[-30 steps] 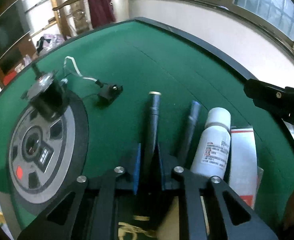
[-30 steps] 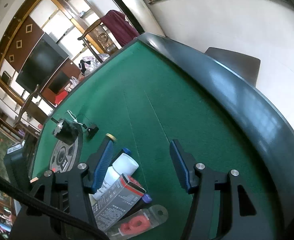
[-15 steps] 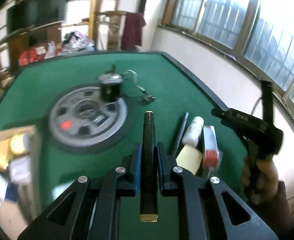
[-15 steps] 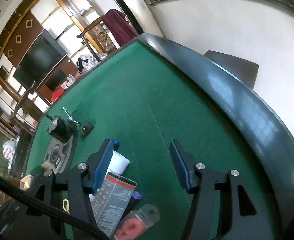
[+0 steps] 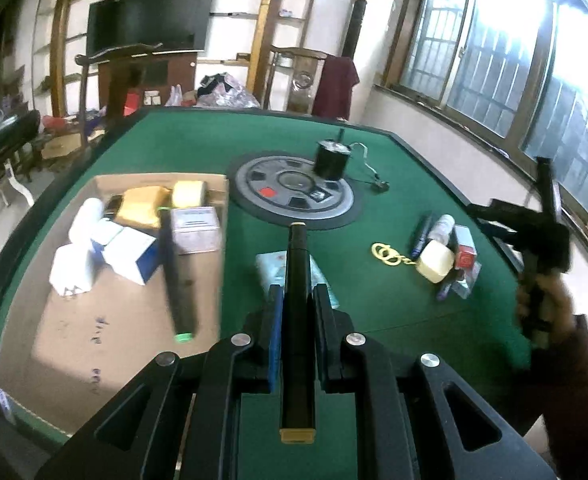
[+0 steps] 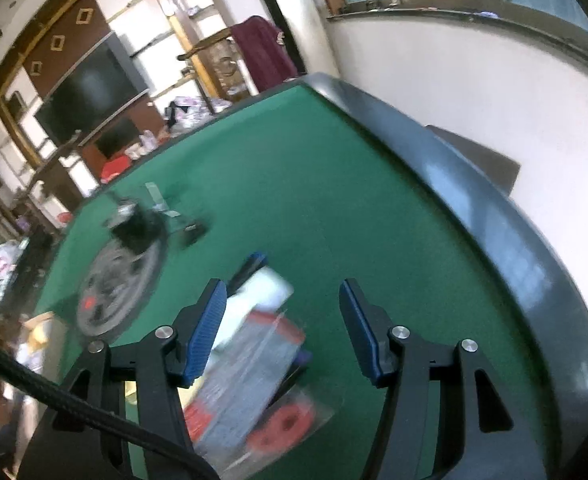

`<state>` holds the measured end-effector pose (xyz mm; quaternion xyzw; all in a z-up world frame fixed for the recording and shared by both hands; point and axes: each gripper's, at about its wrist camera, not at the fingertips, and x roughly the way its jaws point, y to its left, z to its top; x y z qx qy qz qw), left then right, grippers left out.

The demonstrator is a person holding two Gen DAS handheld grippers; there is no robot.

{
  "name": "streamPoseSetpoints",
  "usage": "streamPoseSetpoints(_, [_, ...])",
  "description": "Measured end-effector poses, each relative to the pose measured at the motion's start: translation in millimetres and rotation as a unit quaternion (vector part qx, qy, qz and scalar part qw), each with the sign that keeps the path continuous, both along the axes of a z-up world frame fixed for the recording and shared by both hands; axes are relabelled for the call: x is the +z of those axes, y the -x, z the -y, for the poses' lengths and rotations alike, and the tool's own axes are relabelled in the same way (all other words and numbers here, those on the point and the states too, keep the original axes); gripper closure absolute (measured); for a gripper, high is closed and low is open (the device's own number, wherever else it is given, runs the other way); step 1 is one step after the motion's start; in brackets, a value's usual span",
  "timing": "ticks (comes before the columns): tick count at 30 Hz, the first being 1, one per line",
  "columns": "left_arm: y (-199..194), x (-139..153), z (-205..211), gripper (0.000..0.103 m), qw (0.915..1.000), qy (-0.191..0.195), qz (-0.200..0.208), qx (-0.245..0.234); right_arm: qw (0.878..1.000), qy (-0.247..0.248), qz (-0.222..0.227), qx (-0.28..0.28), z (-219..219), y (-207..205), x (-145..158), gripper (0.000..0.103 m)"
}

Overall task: Organize objects
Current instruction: 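Grasp the blue cartoon tissue pack with the right tool while the left tool carries the pen, then lower the pen and tissue pack into the box, opening both tools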

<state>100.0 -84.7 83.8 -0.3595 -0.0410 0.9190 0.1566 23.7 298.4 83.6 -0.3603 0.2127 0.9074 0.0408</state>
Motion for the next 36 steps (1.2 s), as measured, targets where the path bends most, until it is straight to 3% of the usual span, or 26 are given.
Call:
streamPoseSetpoints(4, [1.5, -3.8, 13.7, 0.091, 0.9994, -0.033, -0.004, 0.002, 0.997, -0.019, -0.001, 0.075, 42.8, -10.5, 24.5, 0.046])
streamPoseSetpoints(7, [-5.0, -6.6, 21.3, 0.091, 0.9989, -0.045, -0.008, 0.004, 0.992, -0.008, 0.026, 0.127, 75.6, -7.7, 29.2, 0.046])
streamPoseSetpoints(13, [-14.8, -8.6, 41.4, 0.091, 0.9983, -0.055, -0.014, 0.012, 0.966, 0.044, 0.1, 0.233, 170.7, 9.0, -10.2, 0.046])
streamPoseSetpoints(16, [-21.5, -3.9, 56.3, 0.091, 0.9979, -0.056, -0.022, 0.025, 0.961, 0.044, 0.118, 0.246, 209.4, 19.3, -27.7, 0.046])
streamPoseSetpoints(23, [-30.4, -7.3, 97.7, 0.091, 0.9954, -0.071, -0.025, 0.059, 0.958, 0.011, 0.147, 0.245, 255.8, 33.5, -46.4, 0.045])
streamPoseSetpoints(29, [-27.5, -18.7, 115.9, 0.091, 0.9935, -0.088, -0.017, 0.07, 0.955, -0.097, 0.138, 0.244, 292.3, 22.2, -49.9, 0.044])
streamPoseSetpoints(32, [-28.5, -21.0, 122.4, 0.091, 0.9931, -0.087, -0.02, 0.076, 0.944, -0.173, 0.127, 0.251, 311.0, 13.7, -53.9, 0.044])
streamPoseSetpoints(33, [-29.4, -21.2, 125.1, 0.091, 0.993, -0.086, -0.021, 0.078, 0.942, -0.182, 0.119, 0.255, 313.1, 11.3, -53.4, 0.051])
streamPoseSetpoints(36, [-30.2, -23.5, 133.2, 0.091, 0.9926, -0.082, -0.02, 0.088, 0.945, -0.159, 0.118, 0.26, 306.7, 11.1, -51.7, 0.057])
